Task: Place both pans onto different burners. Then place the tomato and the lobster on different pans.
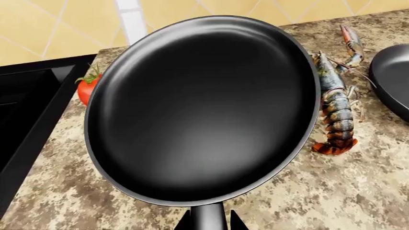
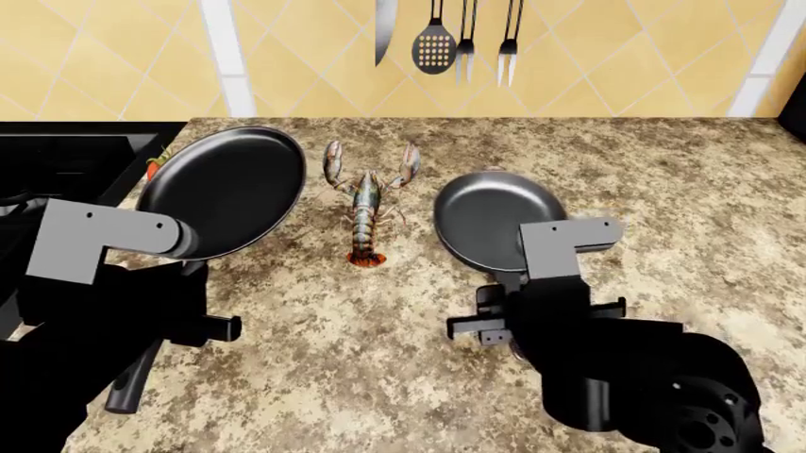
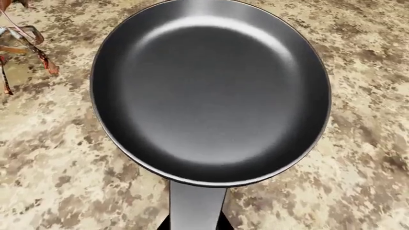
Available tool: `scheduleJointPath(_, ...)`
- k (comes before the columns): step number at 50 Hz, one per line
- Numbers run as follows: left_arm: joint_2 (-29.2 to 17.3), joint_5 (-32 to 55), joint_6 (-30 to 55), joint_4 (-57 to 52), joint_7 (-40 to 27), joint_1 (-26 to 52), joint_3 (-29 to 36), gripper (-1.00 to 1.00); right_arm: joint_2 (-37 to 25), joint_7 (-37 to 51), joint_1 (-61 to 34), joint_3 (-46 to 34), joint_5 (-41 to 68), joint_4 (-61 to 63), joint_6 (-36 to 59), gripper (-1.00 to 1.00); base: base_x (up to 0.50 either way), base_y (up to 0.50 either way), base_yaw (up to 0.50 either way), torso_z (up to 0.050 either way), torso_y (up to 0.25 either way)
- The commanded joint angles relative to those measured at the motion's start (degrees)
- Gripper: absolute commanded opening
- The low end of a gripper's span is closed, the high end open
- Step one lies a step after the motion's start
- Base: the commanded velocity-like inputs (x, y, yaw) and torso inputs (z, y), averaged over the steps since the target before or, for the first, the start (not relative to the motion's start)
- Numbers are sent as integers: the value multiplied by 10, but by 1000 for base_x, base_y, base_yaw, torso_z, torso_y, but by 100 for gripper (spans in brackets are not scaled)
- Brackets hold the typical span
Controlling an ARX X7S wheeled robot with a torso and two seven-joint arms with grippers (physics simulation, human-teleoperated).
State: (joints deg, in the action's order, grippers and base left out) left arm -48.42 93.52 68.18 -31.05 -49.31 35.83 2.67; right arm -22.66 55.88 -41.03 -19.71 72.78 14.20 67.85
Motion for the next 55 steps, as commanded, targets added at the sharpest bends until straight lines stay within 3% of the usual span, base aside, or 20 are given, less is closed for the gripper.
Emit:
scheduleJointPath(1, -2, -23, -9, -7, -6, 13, -19, -100, -21, 17, 17, 17, 22, 42, -6, -100, 0, -3, 0, 0, 10)
scheduleJointPath(11, 1, -26, -25, -16, -1, 3, -30, -100, -91, 12, 27, 28, -26, 185, -35, -100, 0, 0, 0, 1, 4)
scheduleJointPath(20, 1, -30, -47, -39, 11, -26, -55, -100, -115, 46, 31, 52, 24, 257, -28, -100, 0, 0, 0, 1, 4)
scheduleJointPath(35, -6, -21, -56, -52, 1, -33, -64, -100, -132, 80, 21, 56, 71, 285, -10, -100, -340, 6, 0, 1, 4)
scheduleJointPath(44, -26, 9, -55, -44, -22, 12, -67, -100, -139, 102, -7, 67, 114, 284, -8, -100, 0, 0, 0, 2, 4)
scheduleJointPath(55, -40, 32, -56, -49, -39, 38, -66, -100, -140, 104, -9, 68, 124, 280, -13, -100, 0, 472, 0, 1, 4)
